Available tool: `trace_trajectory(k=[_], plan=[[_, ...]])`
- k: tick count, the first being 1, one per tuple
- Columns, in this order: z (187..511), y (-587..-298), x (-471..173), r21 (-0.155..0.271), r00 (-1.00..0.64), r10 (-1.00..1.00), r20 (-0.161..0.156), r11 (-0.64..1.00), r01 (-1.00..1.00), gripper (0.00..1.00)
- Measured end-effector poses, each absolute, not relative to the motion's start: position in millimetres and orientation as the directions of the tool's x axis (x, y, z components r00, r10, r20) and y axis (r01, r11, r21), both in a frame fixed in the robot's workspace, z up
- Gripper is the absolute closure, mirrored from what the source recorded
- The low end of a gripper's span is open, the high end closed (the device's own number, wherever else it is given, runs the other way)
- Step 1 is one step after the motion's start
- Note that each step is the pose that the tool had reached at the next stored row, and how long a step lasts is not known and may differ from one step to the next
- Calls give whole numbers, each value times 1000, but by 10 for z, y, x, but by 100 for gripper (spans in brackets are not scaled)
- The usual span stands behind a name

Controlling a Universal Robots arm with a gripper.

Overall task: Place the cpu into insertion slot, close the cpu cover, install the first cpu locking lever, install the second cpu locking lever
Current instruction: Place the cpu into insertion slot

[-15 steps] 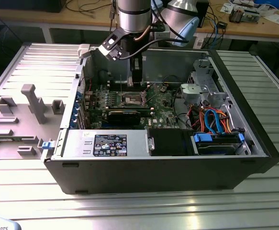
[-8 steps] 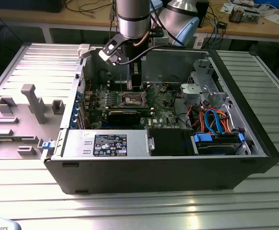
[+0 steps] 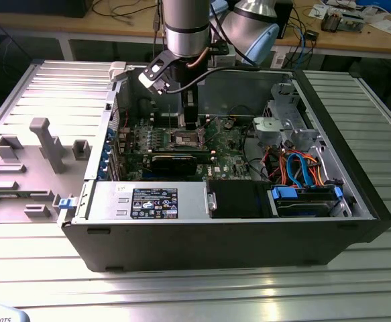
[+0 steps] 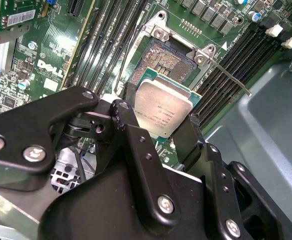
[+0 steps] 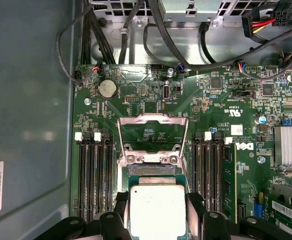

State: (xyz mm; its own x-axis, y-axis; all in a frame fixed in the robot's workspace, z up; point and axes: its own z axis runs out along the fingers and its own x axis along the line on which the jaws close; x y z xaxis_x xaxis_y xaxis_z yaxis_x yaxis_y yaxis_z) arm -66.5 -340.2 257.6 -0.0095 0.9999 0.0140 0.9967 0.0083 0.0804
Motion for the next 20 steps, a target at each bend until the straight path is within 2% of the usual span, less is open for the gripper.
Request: trace_trajectory(k=[10,20], plan=[[2574,-3402,-665,80,-9,1000,14,8,997,46],[2338,-3402,-669,80,-6,1000,14,5,997,46]])
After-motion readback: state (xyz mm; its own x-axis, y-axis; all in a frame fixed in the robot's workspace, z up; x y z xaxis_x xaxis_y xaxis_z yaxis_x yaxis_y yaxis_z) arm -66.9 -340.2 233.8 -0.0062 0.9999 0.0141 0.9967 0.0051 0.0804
